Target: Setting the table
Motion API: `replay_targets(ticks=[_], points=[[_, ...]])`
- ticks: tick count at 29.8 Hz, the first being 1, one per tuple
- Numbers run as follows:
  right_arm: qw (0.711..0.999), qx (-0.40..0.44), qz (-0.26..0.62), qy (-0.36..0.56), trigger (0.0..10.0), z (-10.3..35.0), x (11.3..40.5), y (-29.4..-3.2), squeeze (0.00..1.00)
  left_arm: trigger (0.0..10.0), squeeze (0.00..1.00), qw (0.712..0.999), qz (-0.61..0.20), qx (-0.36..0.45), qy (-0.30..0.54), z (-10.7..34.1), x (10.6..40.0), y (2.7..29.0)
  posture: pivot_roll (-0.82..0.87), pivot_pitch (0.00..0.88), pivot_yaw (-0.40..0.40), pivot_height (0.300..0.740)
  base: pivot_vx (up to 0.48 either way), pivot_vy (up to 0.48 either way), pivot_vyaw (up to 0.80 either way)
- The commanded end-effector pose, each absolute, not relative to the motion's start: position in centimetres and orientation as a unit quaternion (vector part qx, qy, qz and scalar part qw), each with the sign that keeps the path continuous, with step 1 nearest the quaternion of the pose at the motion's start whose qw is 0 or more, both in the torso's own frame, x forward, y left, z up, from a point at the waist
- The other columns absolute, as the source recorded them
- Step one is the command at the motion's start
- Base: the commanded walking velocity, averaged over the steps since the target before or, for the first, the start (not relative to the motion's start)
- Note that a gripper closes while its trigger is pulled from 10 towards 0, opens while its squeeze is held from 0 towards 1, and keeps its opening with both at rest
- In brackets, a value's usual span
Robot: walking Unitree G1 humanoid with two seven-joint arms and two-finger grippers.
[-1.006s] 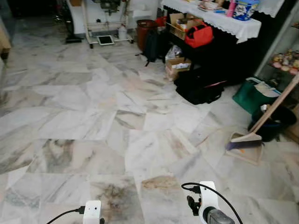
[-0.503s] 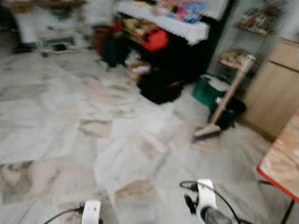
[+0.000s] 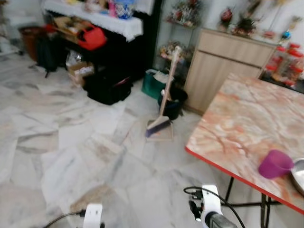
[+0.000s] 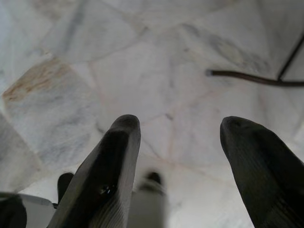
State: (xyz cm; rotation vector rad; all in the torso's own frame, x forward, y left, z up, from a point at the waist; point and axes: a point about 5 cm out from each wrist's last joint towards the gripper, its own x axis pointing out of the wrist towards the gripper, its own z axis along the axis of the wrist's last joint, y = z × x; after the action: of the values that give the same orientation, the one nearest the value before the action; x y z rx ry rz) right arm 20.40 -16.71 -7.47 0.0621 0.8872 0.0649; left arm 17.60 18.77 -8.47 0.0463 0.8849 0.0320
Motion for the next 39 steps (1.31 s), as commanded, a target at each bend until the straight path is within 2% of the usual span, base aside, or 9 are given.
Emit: replay_targets(ticks=[1, 25, 27, 29, 39], points=[[0.906, 0.024, 0.021, 0.422, 10.0, -7.1, 20.8, -17.6, 0.0, 10.0, 0.0, 0.903, 0.003, 0.02, 0.43, -8.6, 17.6, 17.7, 0.0, 0.0, -0.059, 0.74, 0.0, -0.48, -0.72], [0.906, 0.024, 0.021, 0.422, 10.0, -7.1, 20.8, -17.6, 0.0, 10.0, 0.0, 0.903, 0.003, 0.02, 0.43, -8.6, 17.6, 17.7, 0.0, 0.0, -0.059, 0.74, 0.0, -0.48, -0.72], [0.906, 0.032, 0.011, 0.421, 10.0, -7.0, 21.1, -17.4, 0.0, 10.0, 0.0, 0.9, 0.028, 0.0, 0.435, -8.7, 17.5, 18.0, 0.02, 0.0, -0.067, 0.74, 0.0, 0.0, -0.69], [0.91, 0.038, 0.011, 0.413, 10.0, -7.0, 21.1, -17.3, 0.0, 10.0, 0.0, 0.922, 0.028, 0.006, 0.387, -7.5, 19.5, 18.5, 0.03, 0.0, -0.064, 0.74, 0.0, 0.0, 0.0], [0.909, 0.042, 0.012, 0.414, 10.0, -7.1, 20.9, -17.0, 0.0, 10.0, 0.0, 0.939, 0.035, 0.008, 0.342, -6.1, 21.5, 18.8, 0.03, 0.0, -0.049, 0.74, 0.0, 0.0, 0.0]])
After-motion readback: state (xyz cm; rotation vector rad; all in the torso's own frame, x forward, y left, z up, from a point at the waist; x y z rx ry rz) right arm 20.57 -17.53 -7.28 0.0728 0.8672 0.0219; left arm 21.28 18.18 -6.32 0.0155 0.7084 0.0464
